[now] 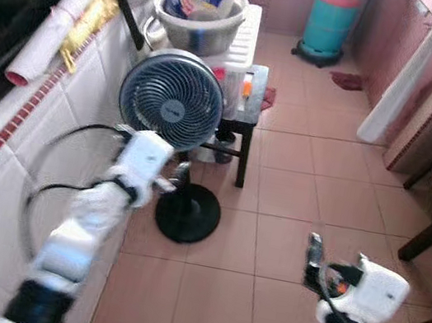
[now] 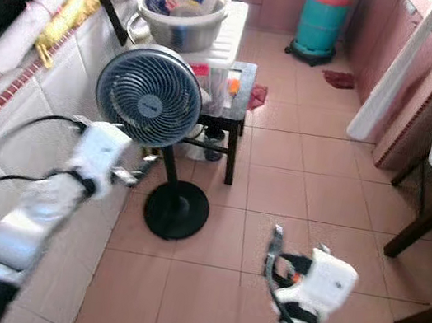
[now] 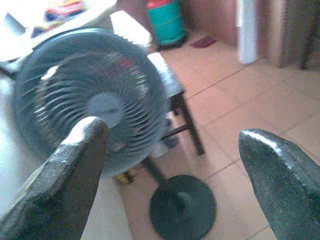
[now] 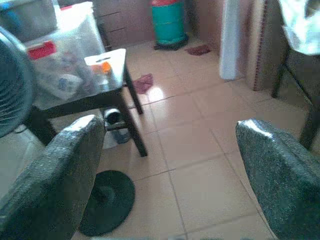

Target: Setting the table

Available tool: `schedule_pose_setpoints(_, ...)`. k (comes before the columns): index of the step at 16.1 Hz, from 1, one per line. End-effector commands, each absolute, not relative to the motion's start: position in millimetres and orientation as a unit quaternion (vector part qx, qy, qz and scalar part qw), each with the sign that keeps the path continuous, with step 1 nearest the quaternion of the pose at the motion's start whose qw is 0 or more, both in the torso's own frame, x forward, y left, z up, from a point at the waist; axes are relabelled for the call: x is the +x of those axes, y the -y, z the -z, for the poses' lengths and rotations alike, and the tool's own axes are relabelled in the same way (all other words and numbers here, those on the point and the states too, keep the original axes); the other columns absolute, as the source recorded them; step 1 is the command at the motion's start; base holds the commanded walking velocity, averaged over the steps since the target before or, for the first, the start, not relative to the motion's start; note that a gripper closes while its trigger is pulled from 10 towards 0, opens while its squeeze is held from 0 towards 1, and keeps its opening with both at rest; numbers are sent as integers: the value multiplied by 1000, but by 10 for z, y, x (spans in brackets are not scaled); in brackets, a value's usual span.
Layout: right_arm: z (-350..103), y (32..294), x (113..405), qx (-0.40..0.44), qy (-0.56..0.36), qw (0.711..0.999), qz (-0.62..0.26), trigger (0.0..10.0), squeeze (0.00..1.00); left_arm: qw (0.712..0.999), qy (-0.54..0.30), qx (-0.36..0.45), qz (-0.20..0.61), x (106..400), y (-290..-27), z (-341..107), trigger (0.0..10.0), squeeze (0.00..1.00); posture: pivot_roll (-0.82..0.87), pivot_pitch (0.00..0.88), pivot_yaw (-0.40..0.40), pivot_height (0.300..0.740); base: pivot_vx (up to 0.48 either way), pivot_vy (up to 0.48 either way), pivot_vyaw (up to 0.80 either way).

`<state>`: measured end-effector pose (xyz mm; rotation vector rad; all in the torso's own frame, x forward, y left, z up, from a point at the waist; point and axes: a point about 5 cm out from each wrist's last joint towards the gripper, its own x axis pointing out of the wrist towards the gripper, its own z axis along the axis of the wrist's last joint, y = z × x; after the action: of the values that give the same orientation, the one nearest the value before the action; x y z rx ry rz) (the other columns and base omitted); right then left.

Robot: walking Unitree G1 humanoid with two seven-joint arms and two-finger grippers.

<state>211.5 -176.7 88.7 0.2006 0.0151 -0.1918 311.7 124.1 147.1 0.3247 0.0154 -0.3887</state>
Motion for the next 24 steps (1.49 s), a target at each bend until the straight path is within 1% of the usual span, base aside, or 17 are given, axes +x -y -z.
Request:
schedule_pose_setpoints(1, -925, 1833, 1965, 100, 5, 985, 142, 10000, 0, 964, -14, 159, 214, 3186, -1120, -1409, 10000, 0, 39, 115, 125, 740, 0, 0, 0)
schedule_pose_setpoints(2, -925, 1833, 1965, 100, 5, 985, 142, 10000, 0, 964, -14, 159, 214, 3186, -1120, -1409, 10000, 0, 39, 115, 125, 740, 0, 0, 0)
schedule_pose_setpoints(3, -931, 1858, 1905, 98, 7, 982, 159, 10000, 0, 962, -17, 156, 224, 3213, -1067, -1380, 10000, 0, 39, 115, 125, 740, 0, 0, 0)
schedule_pose_setpoints(4, -937, 1887, 1836, 94, 9, 980, 178, 10000, 0, 959, -25, 158, 236, 3245, -984, -1350, 10000, 0, -18, 114, 146, 740, 0, 0, 0)
schedule_pose_setpoints(6, -930, 1848, 1676, 94, 12, 969, 226, 10000, 0, 951, -52, 164, 256, 3318, -855, -1270, 10000, 0, -84, 135, 187, 740, 0, 0, 0)
schedule_pose_setpoints(8, -905, 1820, 1677, 100, 14, 965, 242, 10000, 0, 947, -59, 180, 260, 3347, -849, -1221, 10000, 0, -86, 125, 209, 740, 0, 0, 0)
schedule_pose_setpoints(11, -850, 1887, 1748, 96, 13, 966, 239, 10000, 0, 942, -57, 188, 273, 3358, -764, -1160, 10000, 0, -58, 103, 200, 740, 0, 0, 0)
schedule_pose_setpoints(12, -846, 1909, 1750, 95, 12, 966, 239, 10000, 0, 941, -57, 189, 274, 3362, -745, -1148, 10000, 0, -55, 98, 186, 740, 0, 0, 0)
schedule_pose_setpoints(14, -930, 2008, 1791, 72, 11, 973, 218, 10000, 0, 941, -53, 178, 285, 3319, -705, -1097, 10000, 0, -69, 92, 107, 740, 0, 0, 0)
schedule_pose_setpoints(15, -958, 2038, 1822, 56, 7, 978, 201, 10000, 0, 943, -58, 172, 280, 3304, -709, -1031, 10000, 0, -47, 83, 26, 740, 0, 0, 0)
schedule_pose_setpoints(17, -974, 2034, 1887, 46, 5, 983, 176, 10000, 0, 952, -62, 162, 254, 3299, -813, -1000, 10000, 0, -31, 94, 18, 740, 0, 0, 0)
schedule_pose_setpoints(19, -965, 2023, 1943, 45, 4, 986, 159, 10000, 0, 965, -84, 156, 192, 3253, -1076, -959, 10000, 0, -8, 101, 13, 740, 0, 0, 0)
schedule_pose_setpoints(20, -972, 2009, 1945, 46, 1, 987, 152, 10000, 0, 968, -89, 156, 174, 3215, -1187, -961, 10000, 0, -3, 103, 9, 740, 0, 0, 0)
schedule_pose_setpoints(21, -977, 1999, 1943, 45, 0, 988, 147, 10000, 0, 969, -91, 158, 165, 3190, -1251, -961, 10000, 0, -1, 103, 4, 740, 0, 0, 0)
schedule_pose_setpoints(22, -989, 1973, 1922, 45, -4, 990, 134, 10000, 0, 970, -102, 163, 149, 3117, -1396, -943, 10000, 0, 4, 107, -5, 740, 0, 0, 0)
schedule_pose_setpoints(24, -1008, 1980, 1868, 41, -9, 992, 118, 10000, 0, 969, -121, 163, 139, 2985, -1574, -915, 10000, 0, 11, 102, -16, 740, 0, 0, 0)
